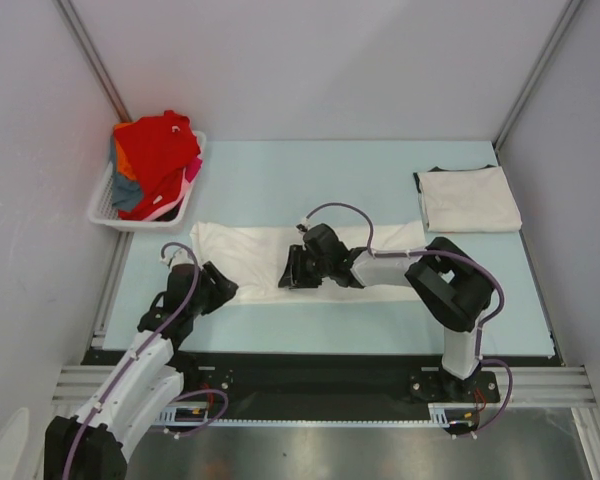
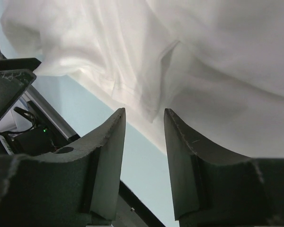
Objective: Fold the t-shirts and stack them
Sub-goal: Fold the tshirt
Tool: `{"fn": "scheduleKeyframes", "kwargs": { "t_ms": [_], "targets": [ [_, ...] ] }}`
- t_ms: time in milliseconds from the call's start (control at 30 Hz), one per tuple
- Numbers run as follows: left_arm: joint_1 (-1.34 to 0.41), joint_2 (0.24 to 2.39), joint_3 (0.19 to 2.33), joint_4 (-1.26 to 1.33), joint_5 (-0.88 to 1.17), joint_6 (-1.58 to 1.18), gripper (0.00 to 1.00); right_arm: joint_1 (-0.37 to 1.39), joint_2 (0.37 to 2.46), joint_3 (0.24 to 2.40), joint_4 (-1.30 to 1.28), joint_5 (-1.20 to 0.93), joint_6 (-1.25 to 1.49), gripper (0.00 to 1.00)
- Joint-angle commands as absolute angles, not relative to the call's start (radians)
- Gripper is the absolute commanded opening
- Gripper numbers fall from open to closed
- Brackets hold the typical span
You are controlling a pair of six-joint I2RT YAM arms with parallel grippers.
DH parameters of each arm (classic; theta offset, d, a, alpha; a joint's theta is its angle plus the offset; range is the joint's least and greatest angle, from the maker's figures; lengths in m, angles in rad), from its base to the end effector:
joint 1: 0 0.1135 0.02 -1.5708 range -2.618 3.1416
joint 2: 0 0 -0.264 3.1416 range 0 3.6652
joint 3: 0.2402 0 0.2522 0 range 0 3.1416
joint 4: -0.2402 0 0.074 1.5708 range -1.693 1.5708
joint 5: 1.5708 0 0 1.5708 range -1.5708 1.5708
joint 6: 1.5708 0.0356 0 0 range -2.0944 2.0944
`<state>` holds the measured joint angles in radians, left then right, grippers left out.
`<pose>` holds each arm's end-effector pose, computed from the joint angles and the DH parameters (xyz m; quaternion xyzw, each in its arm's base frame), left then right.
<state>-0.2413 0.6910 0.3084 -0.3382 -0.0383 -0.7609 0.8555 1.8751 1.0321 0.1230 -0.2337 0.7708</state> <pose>0.1445 -0.0342 0.1736 -0.2416 0.8783 -0.1827 0.3699 0.2486 0.2987 0.1508 -0.0864 0.9018 0.3707 0.2045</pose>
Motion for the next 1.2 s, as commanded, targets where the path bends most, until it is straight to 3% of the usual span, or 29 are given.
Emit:
{"fn": "scheduleKeyframes", "kwargs": {
  "t_ms": [0,200,500,633,867,1033,1167],
  "targets": [
    [-0.244,0.654,0.278,-0.235,-0.008,-0.770,0.62,0.836,1.908,1.045,0.120,-0.271,0.784,0.42],
    [-0.244,0.666,0.276,-0.235,-0.009,-0.762,0.61,0.831,1.951,1.057,0.129,-0.330,0.798,0.34],
    [-0.244,0.670,0.290,-0.305,0.034,-0.756,0.58,0.801,1.945,1.066,0.149,-0.454,0.839,0.07],
    [-0.244,0.667,0.293,-0.321,0.035,-0.768,0.49,0.782,1.930,1.080,0.137,-0.503,0.850,0.00],
    [-0.244,0.692,0.322,-0.368,0.015,-0.785,0.35,0.741,1.940,1.109,0.114,-0.590,0.893,0.00],
    [-0.244,0.732,0.348,-0.383,0.014,-0.784,0.12,0.715,1.956,1.144,0.060,-0.644,0.893,0.00],
    [-0.244,0.753,0.360,-0.391,0.024,-0.785,0.01,0.704,1.967,1.157,0.038,-0.655,0.882,0.00]
  ]
}}
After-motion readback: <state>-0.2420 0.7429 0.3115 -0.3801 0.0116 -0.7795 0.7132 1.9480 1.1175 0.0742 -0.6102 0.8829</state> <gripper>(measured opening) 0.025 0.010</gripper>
